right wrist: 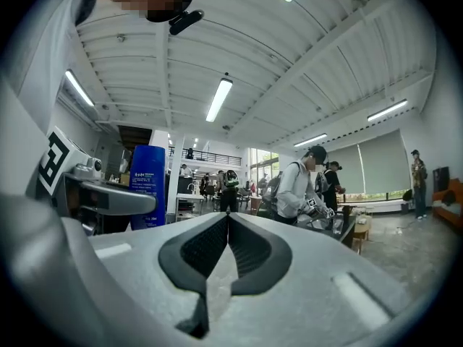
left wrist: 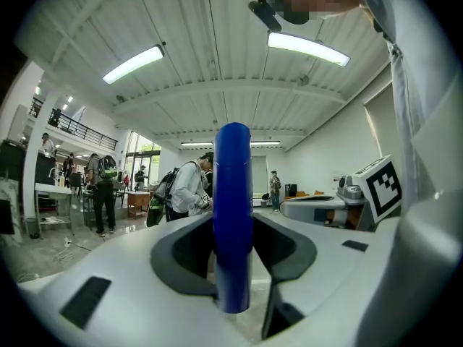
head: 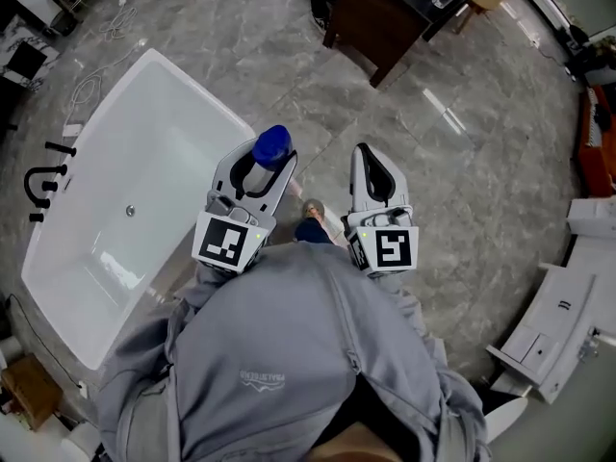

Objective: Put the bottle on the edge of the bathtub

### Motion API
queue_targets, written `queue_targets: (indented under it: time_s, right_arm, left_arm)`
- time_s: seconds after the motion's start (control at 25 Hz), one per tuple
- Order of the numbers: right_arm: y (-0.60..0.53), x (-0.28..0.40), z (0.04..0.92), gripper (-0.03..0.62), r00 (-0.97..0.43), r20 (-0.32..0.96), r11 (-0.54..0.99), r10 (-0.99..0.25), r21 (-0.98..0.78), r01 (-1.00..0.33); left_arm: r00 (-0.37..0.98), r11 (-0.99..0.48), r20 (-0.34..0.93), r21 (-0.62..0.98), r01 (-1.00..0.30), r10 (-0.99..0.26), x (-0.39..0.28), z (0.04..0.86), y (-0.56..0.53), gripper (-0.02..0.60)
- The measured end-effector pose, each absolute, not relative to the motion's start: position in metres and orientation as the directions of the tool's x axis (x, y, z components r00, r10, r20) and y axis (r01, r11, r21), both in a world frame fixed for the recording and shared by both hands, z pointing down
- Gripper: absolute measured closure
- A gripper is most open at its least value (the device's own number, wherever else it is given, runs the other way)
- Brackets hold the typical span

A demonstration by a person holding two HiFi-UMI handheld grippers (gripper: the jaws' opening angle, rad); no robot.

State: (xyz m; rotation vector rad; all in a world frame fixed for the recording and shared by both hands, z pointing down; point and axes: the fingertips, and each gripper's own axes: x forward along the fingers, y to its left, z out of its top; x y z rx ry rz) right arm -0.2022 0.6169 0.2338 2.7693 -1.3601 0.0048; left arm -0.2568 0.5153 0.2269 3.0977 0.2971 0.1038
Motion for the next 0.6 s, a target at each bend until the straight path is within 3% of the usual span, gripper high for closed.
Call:
queue_targets:
  time_s: [0.28, 0.6]
  right_arm:
    - [0.611, -0.124, 0.233, 0.589, 0.502, 0.031, -0.501, -0.864, 0.040, -0.865]
    - [0.597, -0.090, 0.237, 0.589, 0.398, 0.024, -0.398, -0.917, 0.005, -0.918]
  left_arm:
    - [0.998, -0.998, 0.047, 0.040, 0.043, 0.045, -0.197, 0.218, 0.510, 0.425]
    - [0.994, -0.995, 0.072, 0.052, -0.082, -0.078, -0.170, 0.222, 0.497, 0.425]
